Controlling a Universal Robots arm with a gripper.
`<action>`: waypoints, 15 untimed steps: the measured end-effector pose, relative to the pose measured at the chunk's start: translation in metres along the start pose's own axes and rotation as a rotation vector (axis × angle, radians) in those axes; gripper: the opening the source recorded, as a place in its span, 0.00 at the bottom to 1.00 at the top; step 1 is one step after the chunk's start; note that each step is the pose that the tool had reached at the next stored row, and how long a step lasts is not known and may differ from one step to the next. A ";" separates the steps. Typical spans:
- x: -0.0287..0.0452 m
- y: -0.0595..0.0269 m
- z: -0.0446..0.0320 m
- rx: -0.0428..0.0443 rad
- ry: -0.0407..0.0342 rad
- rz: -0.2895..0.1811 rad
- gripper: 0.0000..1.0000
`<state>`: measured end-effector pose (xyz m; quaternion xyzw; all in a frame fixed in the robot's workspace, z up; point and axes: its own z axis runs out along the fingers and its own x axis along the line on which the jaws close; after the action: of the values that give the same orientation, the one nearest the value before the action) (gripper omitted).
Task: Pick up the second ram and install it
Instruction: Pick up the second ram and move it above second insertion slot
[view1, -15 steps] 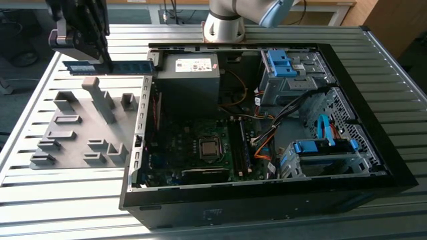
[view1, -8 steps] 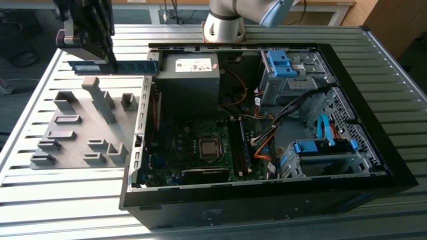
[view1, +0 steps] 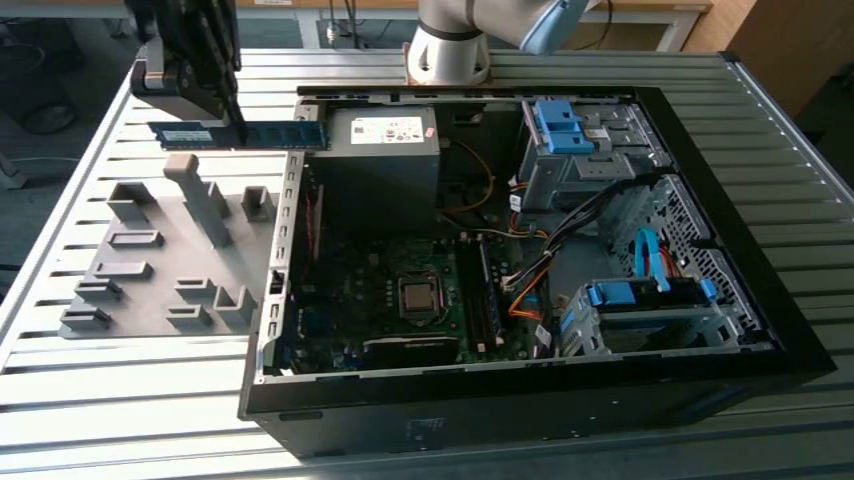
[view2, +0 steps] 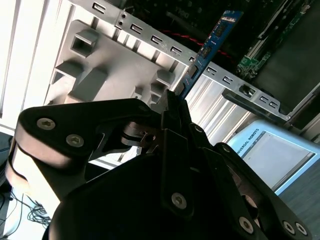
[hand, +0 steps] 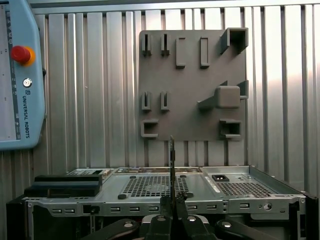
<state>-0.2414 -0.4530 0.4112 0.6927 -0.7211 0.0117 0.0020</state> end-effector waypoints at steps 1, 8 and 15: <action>0.0000 -0.0010 0.0000 -0.0001 0.0000 0.000 0.14; -0.0003 -0.0077 0.0000 -0.0004 0.0001 0.000 0.14; -0.0006 -0.0143 0.0002 -0.0007 0.0000 0.000 0.14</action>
<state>-0.2271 -0.4530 0.4112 0.6927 -0.7211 0.0115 0.0023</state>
